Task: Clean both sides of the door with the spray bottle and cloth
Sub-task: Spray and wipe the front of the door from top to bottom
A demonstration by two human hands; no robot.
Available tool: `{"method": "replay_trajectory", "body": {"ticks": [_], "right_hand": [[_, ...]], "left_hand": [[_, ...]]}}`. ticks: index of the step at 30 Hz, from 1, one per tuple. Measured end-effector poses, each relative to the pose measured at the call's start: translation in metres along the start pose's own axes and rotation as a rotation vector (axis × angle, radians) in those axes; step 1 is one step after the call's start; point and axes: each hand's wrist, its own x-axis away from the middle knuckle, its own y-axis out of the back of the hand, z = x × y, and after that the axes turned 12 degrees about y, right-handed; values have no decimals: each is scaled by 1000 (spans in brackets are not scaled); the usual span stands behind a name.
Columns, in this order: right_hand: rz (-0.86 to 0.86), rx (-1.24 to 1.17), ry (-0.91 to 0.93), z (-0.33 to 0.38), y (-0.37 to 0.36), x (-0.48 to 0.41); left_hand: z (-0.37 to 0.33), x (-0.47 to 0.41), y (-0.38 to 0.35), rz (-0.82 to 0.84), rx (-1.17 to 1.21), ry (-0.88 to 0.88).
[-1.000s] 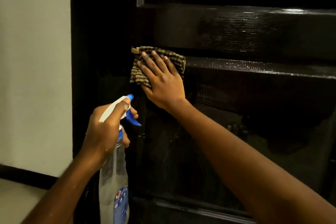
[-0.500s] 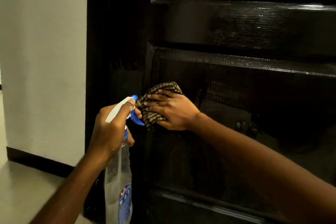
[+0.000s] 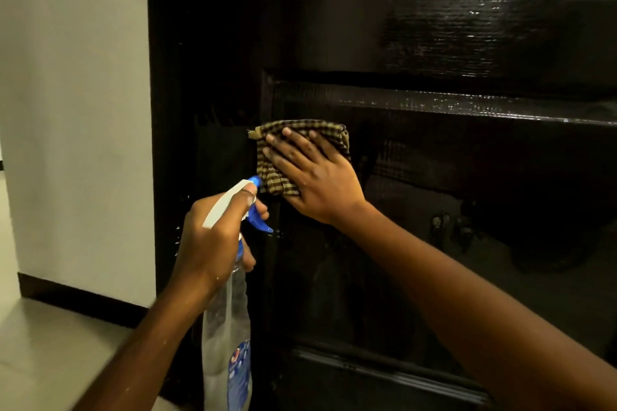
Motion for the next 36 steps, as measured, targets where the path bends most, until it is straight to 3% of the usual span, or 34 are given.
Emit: {"method": "replay_trajectory", "body": {"ticks": [20, 29, 36], "right_hand": [[16, 140, -356, -101, 54, 198], [-107, 104, -713, -162, 82, 303], [-277, -29, -918, -123, 65, 327]], "left_hand": [[-16, 20, -118, 216, 35, -47], [-26, 40, -183, 311, 67, -12], [-31, 53, -221, 390, 101, 1]]}}
